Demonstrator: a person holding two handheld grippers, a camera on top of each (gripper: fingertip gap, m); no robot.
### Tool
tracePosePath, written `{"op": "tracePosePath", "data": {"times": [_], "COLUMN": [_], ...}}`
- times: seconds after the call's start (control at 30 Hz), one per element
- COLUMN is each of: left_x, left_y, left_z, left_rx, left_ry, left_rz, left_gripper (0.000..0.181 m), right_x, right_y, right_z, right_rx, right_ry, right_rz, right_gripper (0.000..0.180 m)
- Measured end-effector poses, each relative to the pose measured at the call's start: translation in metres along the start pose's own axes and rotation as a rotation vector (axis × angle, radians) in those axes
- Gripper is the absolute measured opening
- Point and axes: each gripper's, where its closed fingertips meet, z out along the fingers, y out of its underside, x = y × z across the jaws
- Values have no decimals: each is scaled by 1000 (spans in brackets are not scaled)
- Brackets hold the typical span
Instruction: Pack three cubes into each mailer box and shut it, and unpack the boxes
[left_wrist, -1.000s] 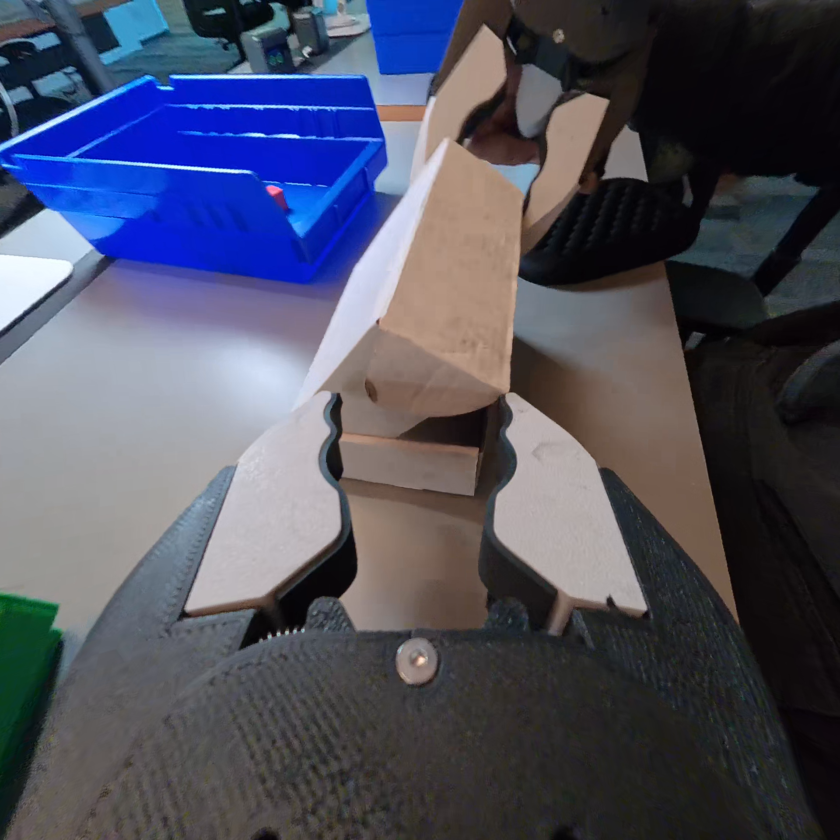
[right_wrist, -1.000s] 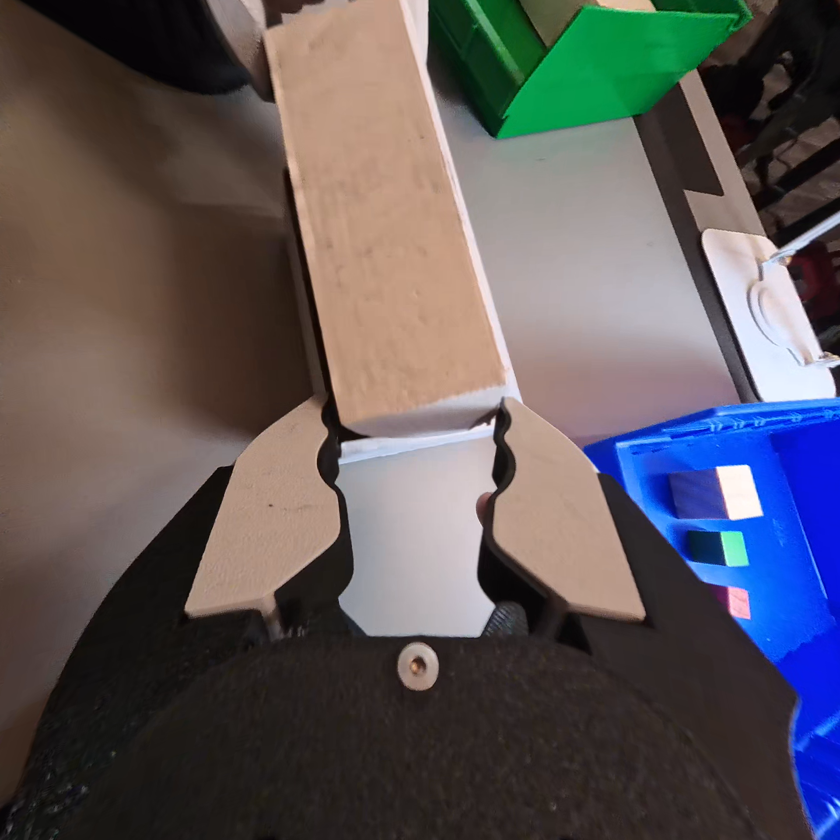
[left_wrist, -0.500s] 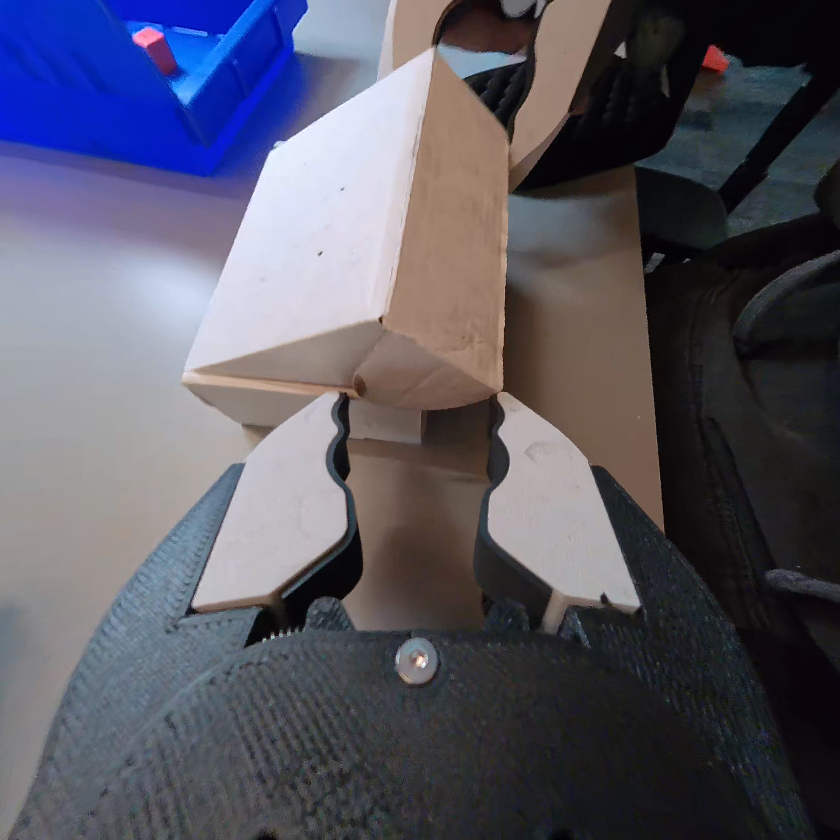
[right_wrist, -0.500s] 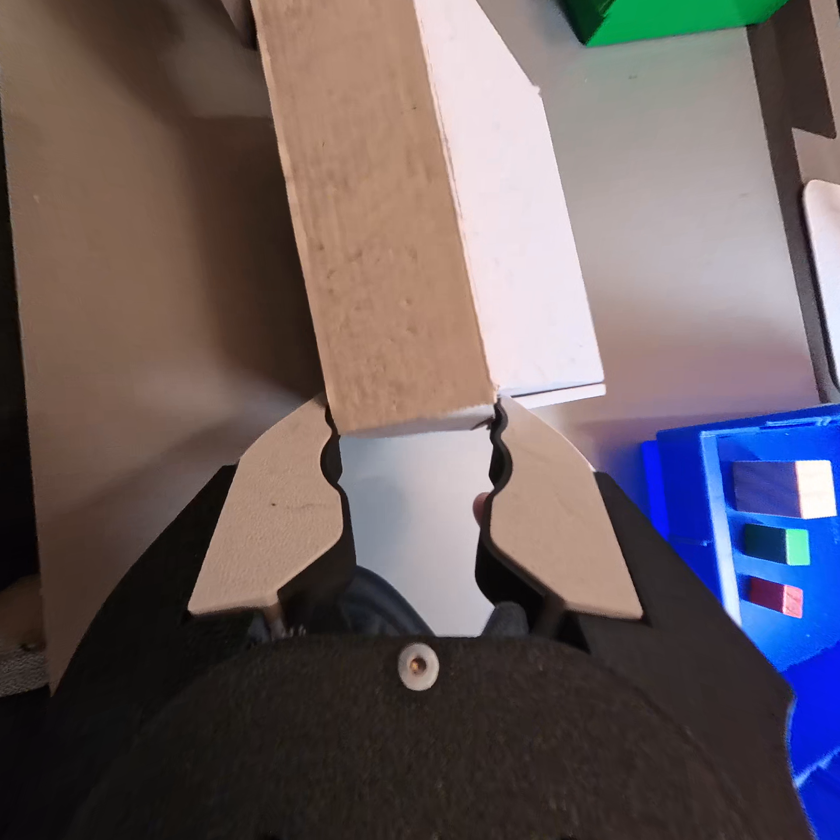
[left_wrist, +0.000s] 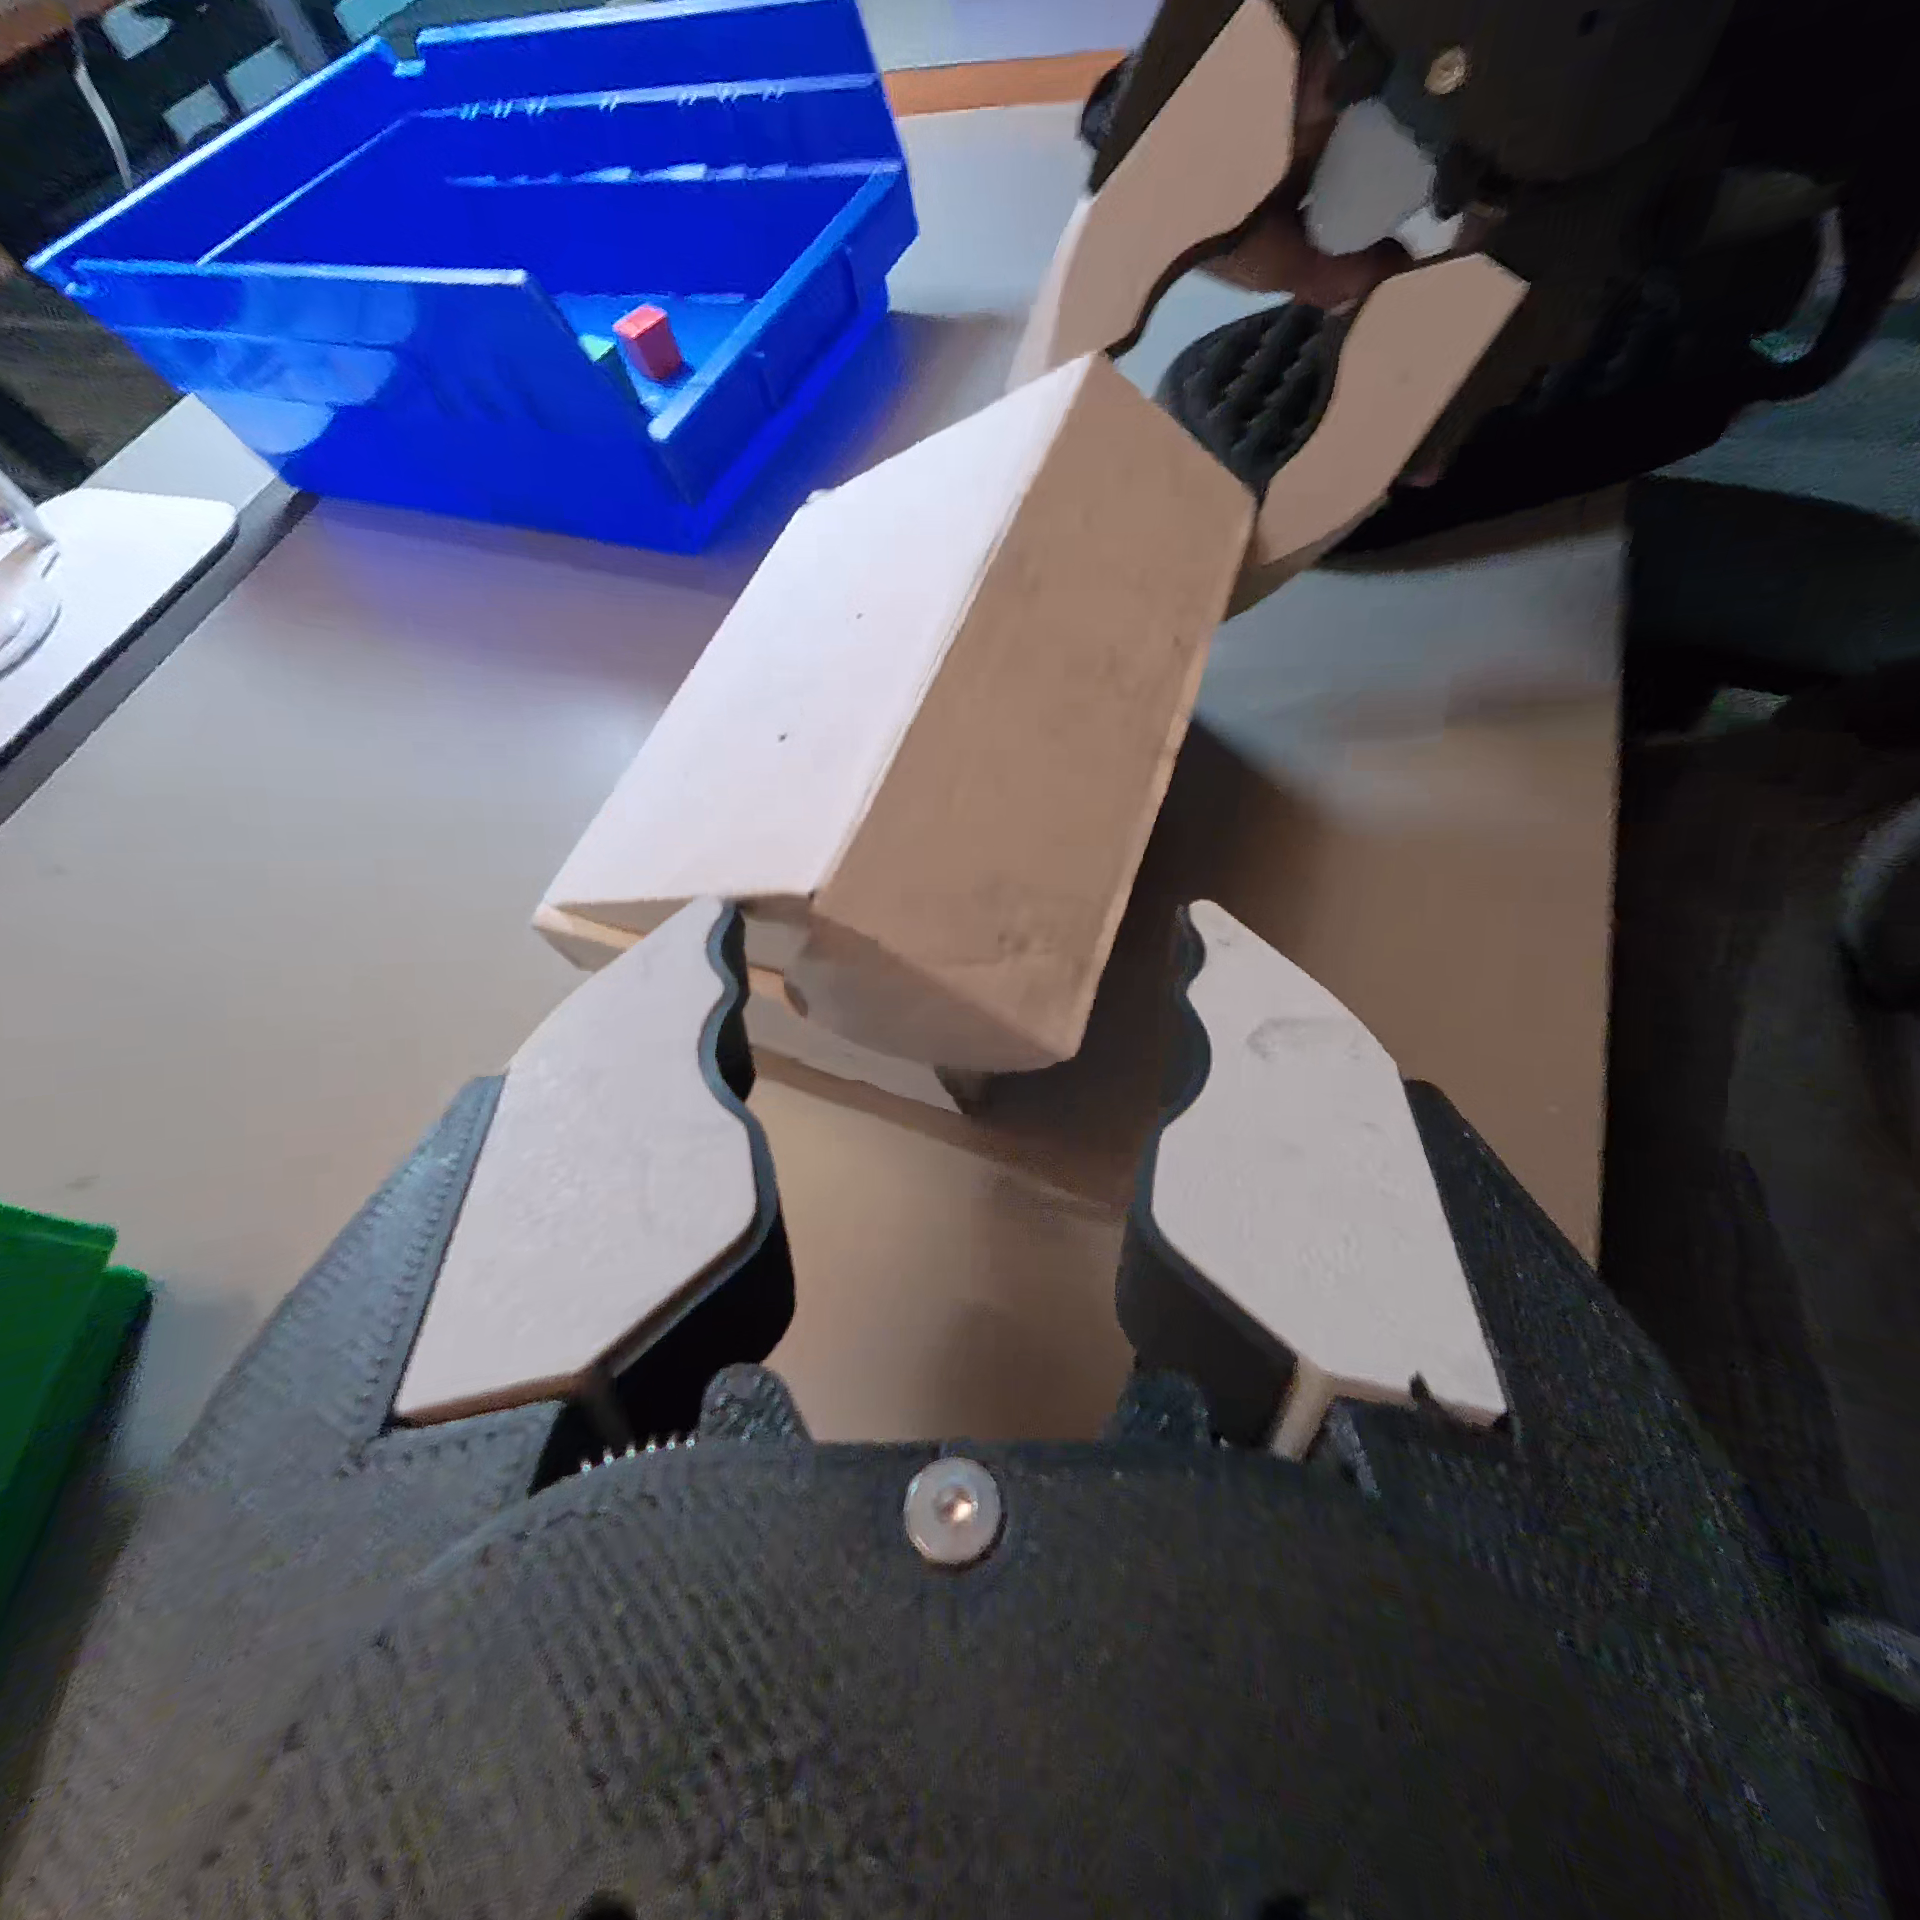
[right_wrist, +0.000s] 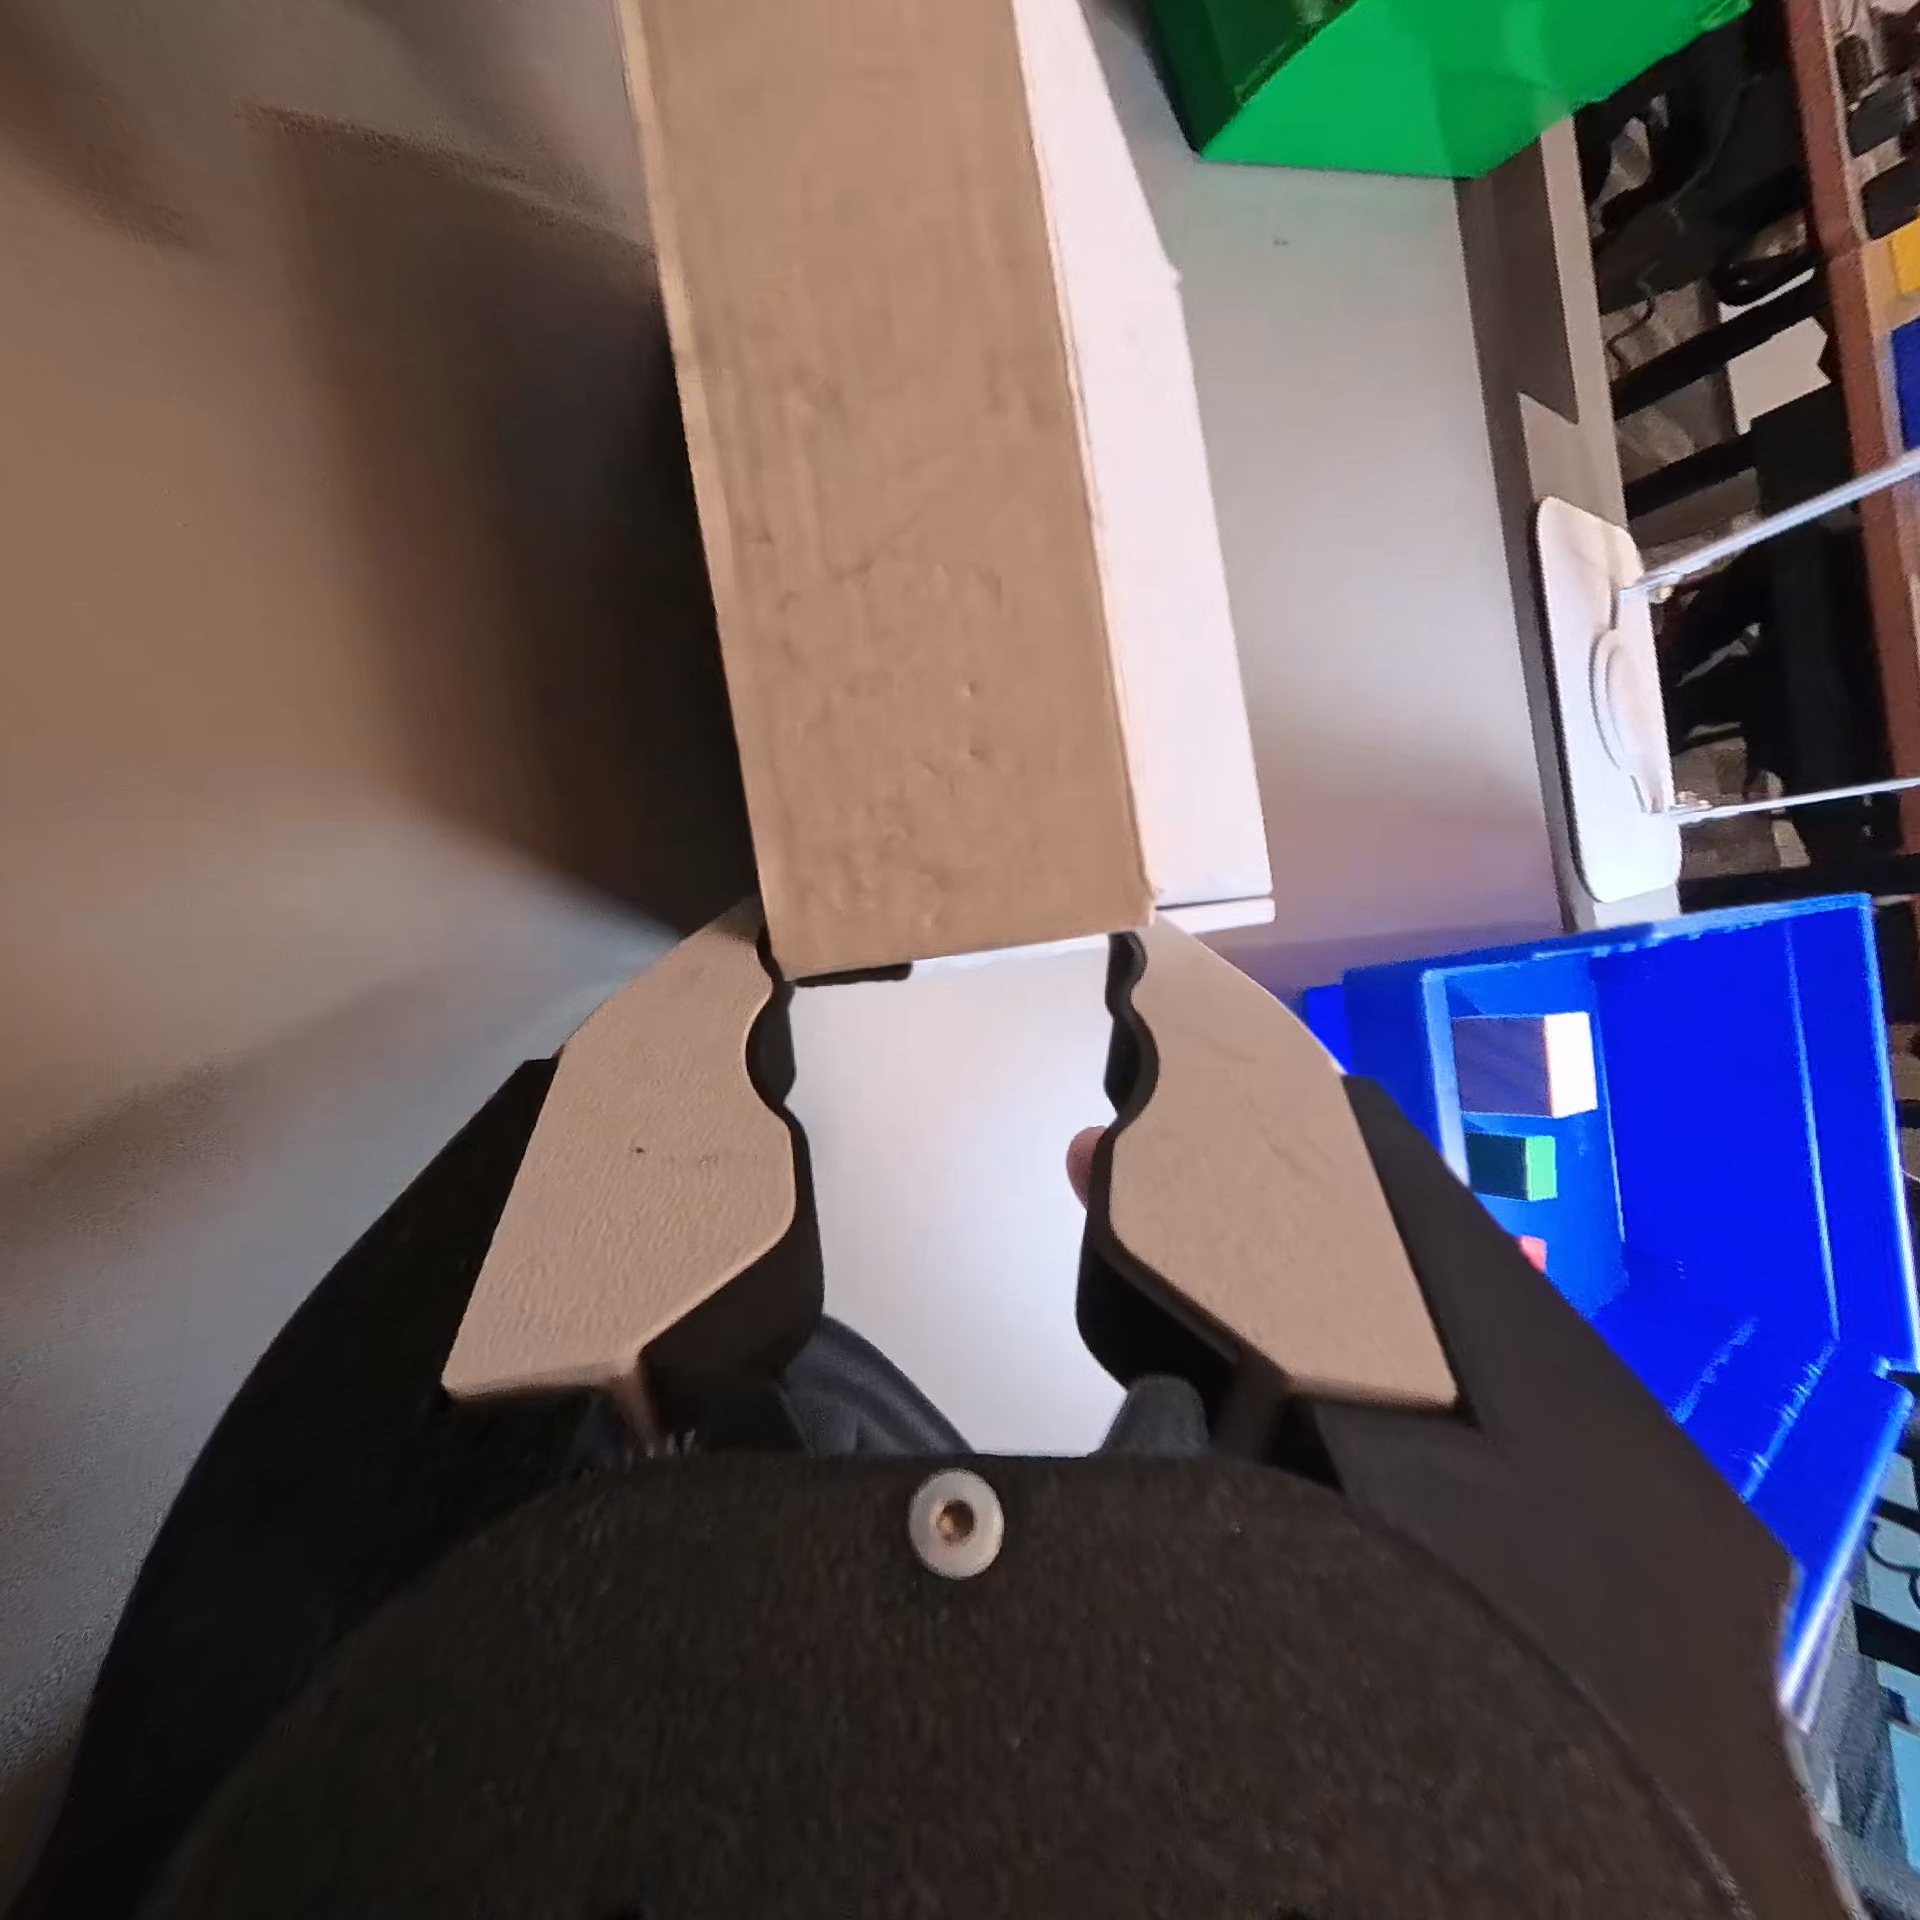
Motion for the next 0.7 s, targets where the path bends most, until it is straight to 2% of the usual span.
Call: {"op": "tracePosePath", "data": {"times": [0.1, 0.27, 0.3, 0.37, 0.4, 0.5, 0.6, 0.7], "left_x": [-6, 4, 6, 8, 8, 7, 2, -5], "left_y": [8, 15, 16, 16, 14, 12, 12, 6], "left_z": [2, -2, -3, -4, -6, -9, -9, -17], "left_rx": [-54, -133, -147, -156, -154, -154, -145, -103], "left_ry": [-34, 53, 73, 118, 147, 226, 264, 220], "left_rz": [-6, -139, -180, -285, -345, -490, -536, -486], "left_gripper": [61, 48, 48, 41, 39, 41, 43, 51], "right_x": [-3, -9, -12, -13, -18, -23, -29, -26], "right_y": [2, 4, 5, 6, 8, 8, 9, 15], "right_z": [2, -1, -1, -2, -4, -5, -3, -3], "right_rx": [-41, -118, -136, -158, -180, -173, -164, -161], "right_ry": [4, -63, -82, -107, -153, -227, -284, -252], "right_rz": [-31, 6, 27, 76, 119, 222, 261, 207], "right_gripper": [58, 55, 49, 48, 39, 35, 35, 50]}}
